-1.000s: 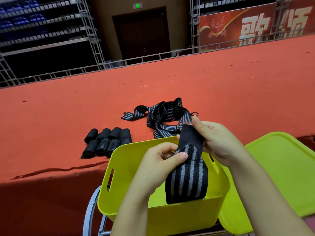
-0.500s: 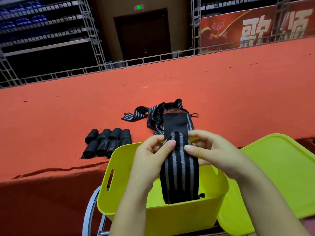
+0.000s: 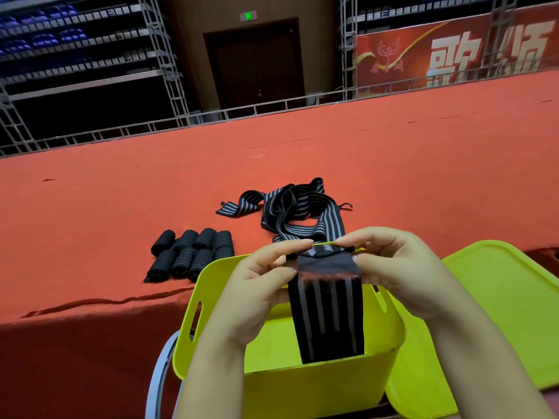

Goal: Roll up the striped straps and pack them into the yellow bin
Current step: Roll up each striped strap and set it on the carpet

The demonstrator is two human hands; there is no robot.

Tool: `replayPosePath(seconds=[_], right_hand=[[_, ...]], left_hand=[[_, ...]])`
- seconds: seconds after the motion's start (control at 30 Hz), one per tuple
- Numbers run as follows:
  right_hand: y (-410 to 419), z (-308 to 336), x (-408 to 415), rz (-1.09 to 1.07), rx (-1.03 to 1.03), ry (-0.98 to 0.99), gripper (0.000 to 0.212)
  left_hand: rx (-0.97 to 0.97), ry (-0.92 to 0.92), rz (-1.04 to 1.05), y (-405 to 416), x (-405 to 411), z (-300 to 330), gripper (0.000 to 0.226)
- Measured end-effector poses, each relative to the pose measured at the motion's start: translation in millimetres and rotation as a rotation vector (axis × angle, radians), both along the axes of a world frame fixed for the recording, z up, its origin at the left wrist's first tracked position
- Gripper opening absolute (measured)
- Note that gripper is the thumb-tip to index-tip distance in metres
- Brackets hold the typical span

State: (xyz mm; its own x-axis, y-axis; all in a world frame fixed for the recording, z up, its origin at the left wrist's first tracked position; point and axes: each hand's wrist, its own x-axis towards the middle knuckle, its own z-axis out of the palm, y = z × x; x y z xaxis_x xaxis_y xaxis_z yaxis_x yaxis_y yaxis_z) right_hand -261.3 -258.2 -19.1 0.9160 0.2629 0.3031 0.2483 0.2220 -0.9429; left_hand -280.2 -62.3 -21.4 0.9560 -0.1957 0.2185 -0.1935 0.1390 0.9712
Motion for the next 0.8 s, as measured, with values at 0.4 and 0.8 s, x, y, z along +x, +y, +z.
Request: replayPosePath(seconds=[0.4,0.8], right_hand=[[5,1,4,-0.084,0.029,0.046,0.049],[3,-10,3,0.071,-0.164,0.012,0.051]], left_hand=[[-0.046,0.066,0.001,-5,5,2,0.037],[0.065,-0.160,0.112,-5,8,-3,0.027]])
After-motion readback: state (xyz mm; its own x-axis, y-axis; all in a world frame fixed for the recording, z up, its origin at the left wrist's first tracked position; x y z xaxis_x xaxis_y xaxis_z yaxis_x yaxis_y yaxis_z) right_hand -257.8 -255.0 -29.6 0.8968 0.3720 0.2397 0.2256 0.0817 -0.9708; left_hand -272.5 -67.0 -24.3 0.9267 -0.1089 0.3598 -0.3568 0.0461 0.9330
